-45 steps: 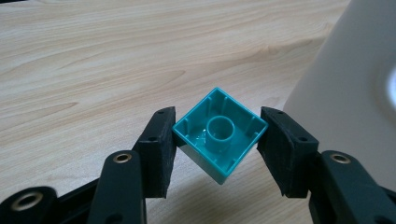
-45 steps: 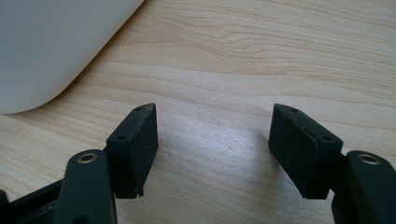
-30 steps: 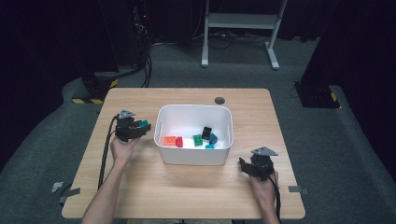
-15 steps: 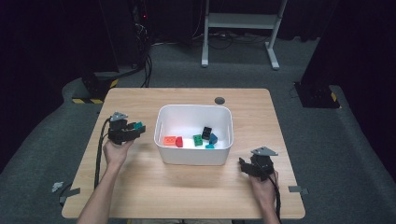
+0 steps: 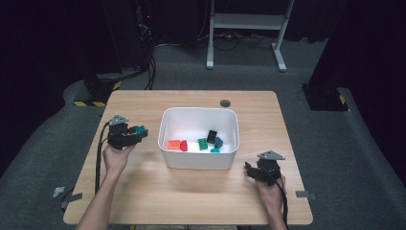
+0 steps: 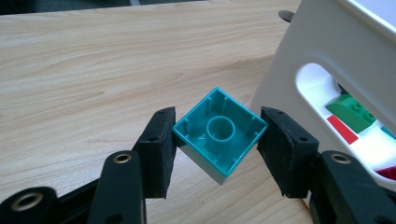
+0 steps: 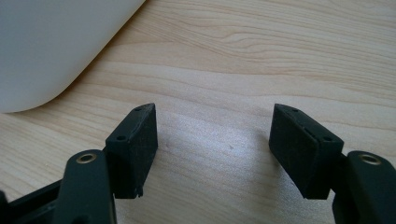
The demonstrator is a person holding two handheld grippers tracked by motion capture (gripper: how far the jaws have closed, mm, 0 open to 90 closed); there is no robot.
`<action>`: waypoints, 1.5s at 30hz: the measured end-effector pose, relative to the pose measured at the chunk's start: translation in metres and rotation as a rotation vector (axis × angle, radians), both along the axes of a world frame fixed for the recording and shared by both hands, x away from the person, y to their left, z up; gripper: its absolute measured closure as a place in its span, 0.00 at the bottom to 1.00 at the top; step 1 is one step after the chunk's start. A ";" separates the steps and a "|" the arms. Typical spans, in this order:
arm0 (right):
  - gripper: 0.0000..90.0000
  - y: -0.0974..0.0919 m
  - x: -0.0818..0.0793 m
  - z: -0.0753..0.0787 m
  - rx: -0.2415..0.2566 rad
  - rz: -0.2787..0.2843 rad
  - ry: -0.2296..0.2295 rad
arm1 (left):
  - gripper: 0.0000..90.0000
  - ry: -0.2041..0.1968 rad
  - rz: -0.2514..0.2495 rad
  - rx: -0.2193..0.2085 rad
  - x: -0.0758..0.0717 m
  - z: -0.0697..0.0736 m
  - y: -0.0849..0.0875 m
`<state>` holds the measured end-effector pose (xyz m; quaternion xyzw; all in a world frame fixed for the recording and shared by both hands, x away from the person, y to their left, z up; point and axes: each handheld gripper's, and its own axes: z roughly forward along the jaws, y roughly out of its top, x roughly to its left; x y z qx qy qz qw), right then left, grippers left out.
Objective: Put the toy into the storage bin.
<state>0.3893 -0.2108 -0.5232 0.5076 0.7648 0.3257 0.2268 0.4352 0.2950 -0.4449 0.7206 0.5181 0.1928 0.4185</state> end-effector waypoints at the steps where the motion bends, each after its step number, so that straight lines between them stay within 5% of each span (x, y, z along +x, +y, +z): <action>1: 0.36 0.000 0.000 0.000 0.000 0.000 0.000 | 0.53 0.000 -0.002 0.000 -0.001 0.001 0.001; 32: 0.36 0.000 0.000 0.000 0.000 0.000 0.000 | 0.53 -0.011 -0.023 -0.023 -0.024 0.024 0.007; 45: 0.36 0.000 0.000 0.000 0.000 0.000 0.000 | 0.53 -0.034 -0.059 -0.015 -0.034 0.044 0.004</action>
